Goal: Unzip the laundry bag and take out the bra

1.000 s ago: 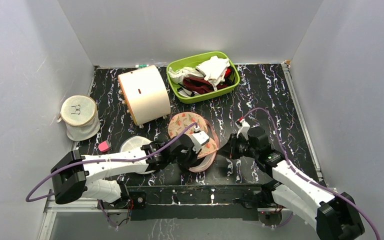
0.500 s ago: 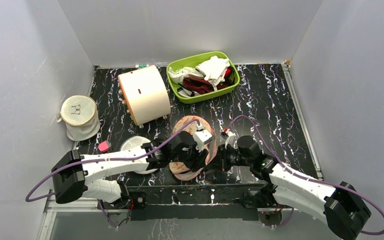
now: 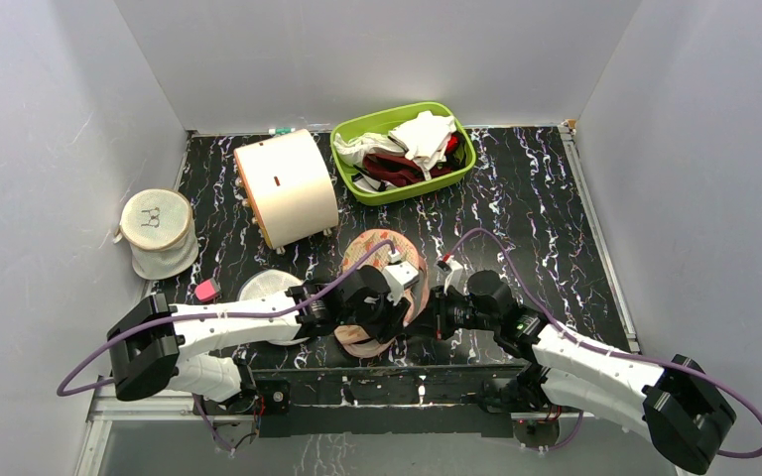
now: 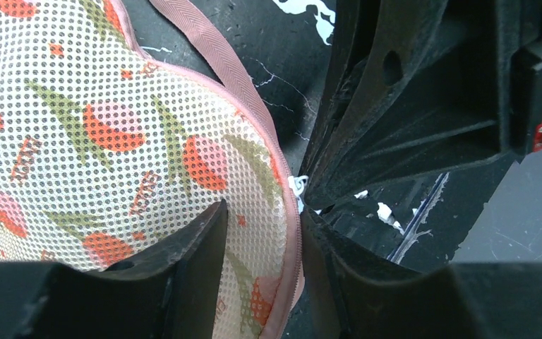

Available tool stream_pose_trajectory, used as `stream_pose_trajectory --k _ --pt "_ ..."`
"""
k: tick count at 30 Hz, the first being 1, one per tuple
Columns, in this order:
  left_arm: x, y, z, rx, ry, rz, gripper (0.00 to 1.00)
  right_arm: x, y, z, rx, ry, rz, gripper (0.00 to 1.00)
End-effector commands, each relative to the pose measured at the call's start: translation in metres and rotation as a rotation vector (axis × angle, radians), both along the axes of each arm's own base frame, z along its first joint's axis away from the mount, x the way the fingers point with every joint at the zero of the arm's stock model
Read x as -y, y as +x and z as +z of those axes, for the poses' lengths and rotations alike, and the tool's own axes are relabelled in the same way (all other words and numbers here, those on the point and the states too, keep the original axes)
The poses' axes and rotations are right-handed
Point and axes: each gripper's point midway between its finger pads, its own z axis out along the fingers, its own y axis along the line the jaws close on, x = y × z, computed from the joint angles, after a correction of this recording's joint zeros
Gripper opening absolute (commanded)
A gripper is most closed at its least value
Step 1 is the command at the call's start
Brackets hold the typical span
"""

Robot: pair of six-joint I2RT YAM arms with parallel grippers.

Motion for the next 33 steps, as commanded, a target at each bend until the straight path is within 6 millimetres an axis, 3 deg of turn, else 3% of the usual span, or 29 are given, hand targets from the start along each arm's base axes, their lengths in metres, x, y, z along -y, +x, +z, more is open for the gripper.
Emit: stream_pose_trajectory --k 1,14,24,33 --pt "-0.001 0.002 -0.004 0.006 0.008 0.015 0.37 -0.005 0.006 0.015 0.059 0.045 -0.006 0.00" --pt "-0.013 -0.002 -0.006 0.011 0.027 0.013 0.00 -0.006 0.013 0.010 0.048 0.017 -0.034 0.00" --pt "-0.033 -0.004 -0.005 0.032 0.052 0.030 0.00 0.017 0.036 -0.010 0.033 -0.097 -0.231 0.00" --pt "-0.055 -0.008 -0.005 0.039 0.061 0.066 0.00 0.020 0.043 -0.020 0.022 -0.157 -0.263 0.00"
